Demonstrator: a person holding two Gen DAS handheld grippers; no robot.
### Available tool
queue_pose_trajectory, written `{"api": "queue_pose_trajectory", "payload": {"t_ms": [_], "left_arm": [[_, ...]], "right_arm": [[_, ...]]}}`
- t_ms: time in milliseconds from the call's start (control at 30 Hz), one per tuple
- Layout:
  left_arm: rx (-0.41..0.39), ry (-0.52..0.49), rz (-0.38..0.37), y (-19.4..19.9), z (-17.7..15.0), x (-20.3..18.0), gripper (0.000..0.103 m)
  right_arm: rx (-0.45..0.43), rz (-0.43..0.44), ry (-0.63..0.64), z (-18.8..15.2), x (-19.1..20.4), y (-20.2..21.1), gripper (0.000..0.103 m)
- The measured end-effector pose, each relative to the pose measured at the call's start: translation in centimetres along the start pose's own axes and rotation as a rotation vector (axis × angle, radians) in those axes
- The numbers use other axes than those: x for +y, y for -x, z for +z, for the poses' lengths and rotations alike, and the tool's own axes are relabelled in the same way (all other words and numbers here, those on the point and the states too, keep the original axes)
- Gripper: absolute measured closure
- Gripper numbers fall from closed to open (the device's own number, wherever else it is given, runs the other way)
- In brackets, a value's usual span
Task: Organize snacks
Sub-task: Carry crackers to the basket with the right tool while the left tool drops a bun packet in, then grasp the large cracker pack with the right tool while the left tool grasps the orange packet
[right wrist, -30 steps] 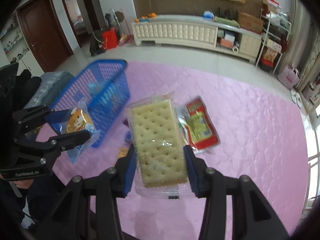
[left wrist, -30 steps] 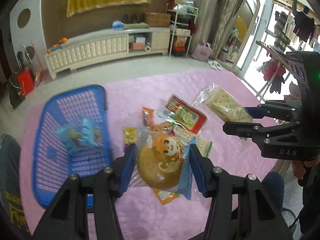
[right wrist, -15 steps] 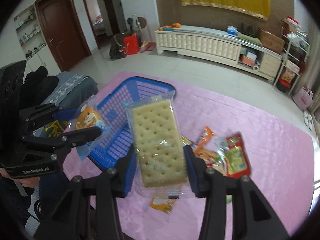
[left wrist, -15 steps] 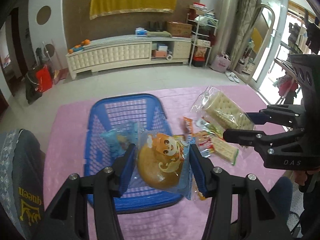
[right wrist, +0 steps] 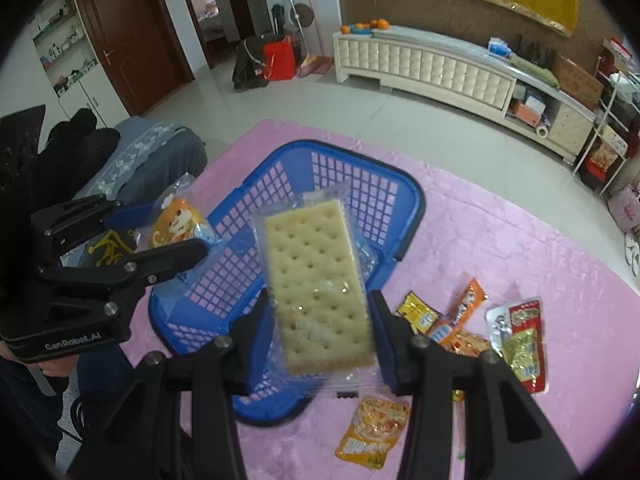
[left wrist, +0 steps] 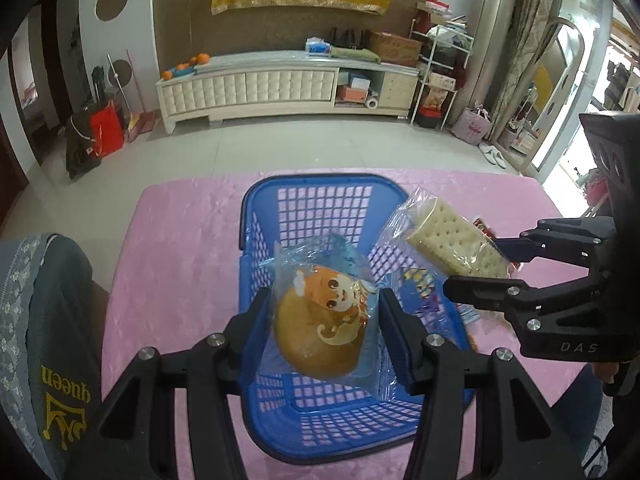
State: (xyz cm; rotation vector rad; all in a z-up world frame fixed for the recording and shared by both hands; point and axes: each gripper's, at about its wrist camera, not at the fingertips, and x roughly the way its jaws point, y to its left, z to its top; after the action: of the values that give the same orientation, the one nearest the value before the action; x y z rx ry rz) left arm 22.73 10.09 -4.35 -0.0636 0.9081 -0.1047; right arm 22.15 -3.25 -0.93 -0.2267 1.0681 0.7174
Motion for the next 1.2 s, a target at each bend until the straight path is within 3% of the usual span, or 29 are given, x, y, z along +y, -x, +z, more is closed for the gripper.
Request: {"api": "queue_pose_trajectory", "payload": {"t_ms": [300, 400, 433, 467, 567, 1200], "left_arm": [[0.04, 0.02, -0.021, -2.3, 0.0, 1.5, 0.05], [0.017, 0.014, -0.003, -2.1, -0.2, 1.5, 0.037], [0.01, 0.01, -0.003, -2.0, -0.1, 1.6, 0.033], [0.007, 0.004, -0.004, -1.9, -0.1, 1.4, 0.029], [0.004, -0.019, -0.002, -1.3, -0.2, 1.0, 0.028], [-0.056, -0.173, -0.012, 4.8, -0.5, -8.3, 0.026]], "right_arm": [[0.059, -0.019, -0.011, 1.1, 0.2, -3.2, 0.052], [0.057, -0.044, -0.008, 1.4, 0.3, -3.5, 0.051], [0.057, -0.063, 0.001, 1.4, 0.3, -3.6, 0.047], [0.054, -0.081, 0.012, 1.4, 0.4, -3.5, 0.037], [0.021, -0.107, 0.022, 1.1, 0.4, -2.7, 0.019], [-0.065, -0.141, -0.092, -3.9, -4.4, 7.0, 0.019]]}}
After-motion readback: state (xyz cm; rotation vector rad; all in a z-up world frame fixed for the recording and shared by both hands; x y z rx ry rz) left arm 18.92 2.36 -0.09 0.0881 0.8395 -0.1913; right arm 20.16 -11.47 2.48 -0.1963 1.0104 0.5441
